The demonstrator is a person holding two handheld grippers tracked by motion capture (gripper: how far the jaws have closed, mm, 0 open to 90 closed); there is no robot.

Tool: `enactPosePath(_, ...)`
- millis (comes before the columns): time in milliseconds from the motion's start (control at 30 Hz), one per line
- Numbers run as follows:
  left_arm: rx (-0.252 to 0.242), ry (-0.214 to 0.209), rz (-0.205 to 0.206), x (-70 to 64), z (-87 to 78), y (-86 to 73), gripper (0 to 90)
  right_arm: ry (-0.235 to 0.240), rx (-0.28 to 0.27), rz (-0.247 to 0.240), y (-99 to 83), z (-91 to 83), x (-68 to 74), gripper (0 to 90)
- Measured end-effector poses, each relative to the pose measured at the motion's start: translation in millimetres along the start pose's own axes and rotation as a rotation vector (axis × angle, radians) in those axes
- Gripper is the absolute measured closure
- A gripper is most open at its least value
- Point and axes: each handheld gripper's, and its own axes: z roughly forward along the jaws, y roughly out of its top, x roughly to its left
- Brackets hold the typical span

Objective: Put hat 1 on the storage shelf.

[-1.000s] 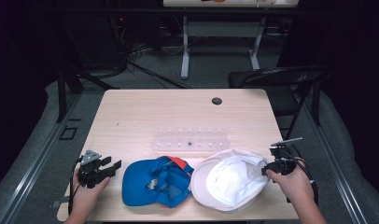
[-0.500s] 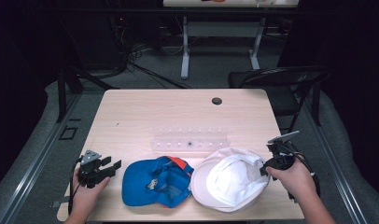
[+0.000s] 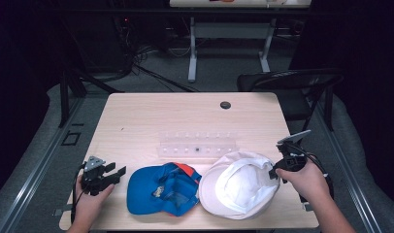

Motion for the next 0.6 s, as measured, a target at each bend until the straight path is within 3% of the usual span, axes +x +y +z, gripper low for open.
enactPosePath(600,0.004,0.002,0.005,-0.9,-0.3,0.3,48.8,-0.047,-0.043,-0.023,11.6,-44.6,25.7,80.4)
